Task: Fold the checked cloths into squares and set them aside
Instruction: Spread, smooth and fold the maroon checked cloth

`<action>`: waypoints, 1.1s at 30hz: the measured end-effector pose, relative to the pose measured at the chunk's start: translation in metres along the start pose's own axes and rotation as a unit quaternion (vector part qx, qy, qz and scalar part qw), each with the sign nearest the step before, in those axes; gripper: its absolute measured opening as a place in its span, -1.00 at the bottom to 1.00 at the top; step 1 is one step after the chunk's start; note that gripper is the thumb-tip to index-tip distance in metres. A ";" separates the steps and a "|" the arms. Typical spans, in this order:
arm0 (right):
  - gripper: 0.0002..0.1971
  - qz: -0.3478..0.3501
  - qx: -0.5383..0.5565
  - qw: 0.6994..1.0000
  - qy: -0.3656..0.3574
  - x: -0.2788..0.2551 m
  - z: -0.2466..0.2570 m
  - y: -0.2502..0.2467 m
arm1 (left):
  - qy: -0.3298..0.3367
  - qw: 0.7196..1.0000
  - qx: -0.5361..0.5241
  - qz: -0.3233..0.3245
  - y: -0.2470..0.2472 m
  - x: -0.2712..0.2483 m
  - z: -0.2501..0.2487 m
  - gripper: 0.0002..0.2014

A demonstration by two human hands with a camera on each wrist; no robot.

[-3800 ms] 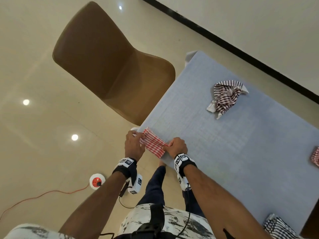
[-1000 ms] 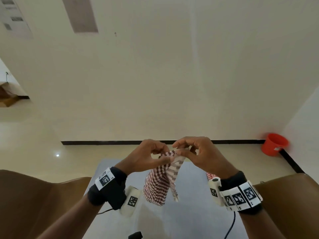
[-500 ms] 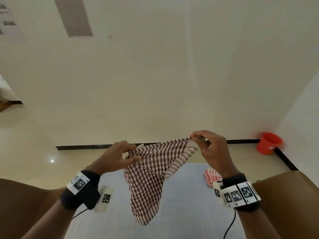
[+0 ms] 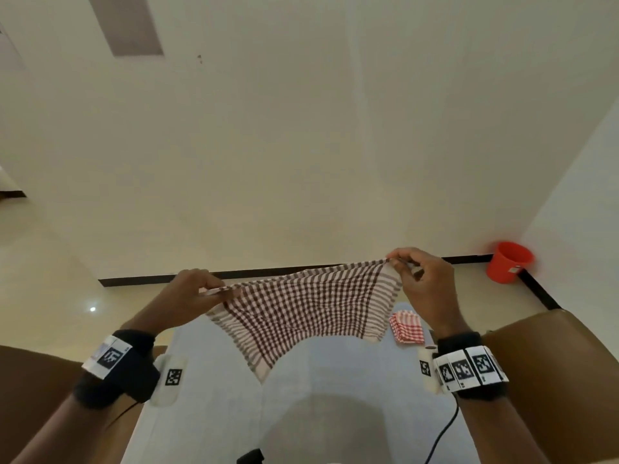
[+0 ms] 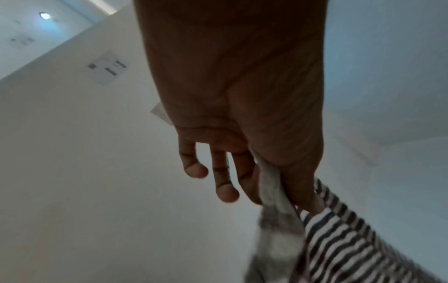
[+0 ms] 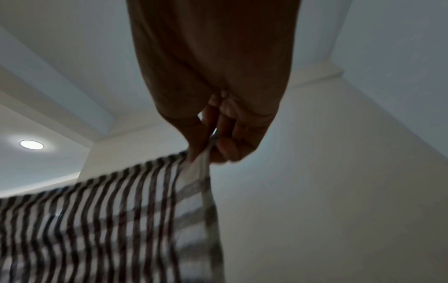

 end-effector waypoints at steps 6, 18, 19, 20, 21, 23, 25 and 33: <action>-0.89 0.426 0.012 0.900 0.091 -0.021 0.005 0.005 | -0.040 0.967 -0.076 0.240 -0.004 -0.017 0.028 -0.80; -0.88 0.364 -0.057 0.920 0.133 0.021 -0.036 0.051 | -0.095 0.972 0.024 0.213 0.001 0.033 0.100 -0.80; -0.91 0.338 -0.084 0.928 0.134 0.025 -0.046 0.060 | -0.094 0.975 0.056 0.195 0.006 0.039 0.103 -0.85; -0.93 0.313 -0.109 0.934 0.136 0.029 -0.056 0.068 | -0.094 0.977 0.095 0.168 0.013 0.045 0.108 -0.79; -0.94 0.284 -0.130 0.940 0.140 0.033 -0.066 0.075 | -0.103 0.975 0.139 0.139 0.018 0.051 0.111 -0.76; -0.95 0.224 -0.146 0.952 0.151 0.040 -0.081 0.084 | -0.126 0.971 0.193 0.063 0.026 0.060 0.114 -0.84; -0.94 0.161 -0.136 0.966 0.148 0.046 -0.090 0.088 | -0.126 0.973 0.189 -0.031 0.030 0.068 0.114 -0.92; -0.85 -0.019 -0.082 0.996 0.038 0.033 -0.087 0.073 | 0.033 0.972 0.111 -0.204 0.021 0.073 0.096 -0.87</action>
Point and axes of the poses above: each hand's wrist, its own x-axis towards the middle knuckle, its own y-axis out of the palm, z = x × y, the point moved 3 cm from there along x, towards the middle knuckle, and after that the axes turned 2 degrees about z, right-handed, at the moved point
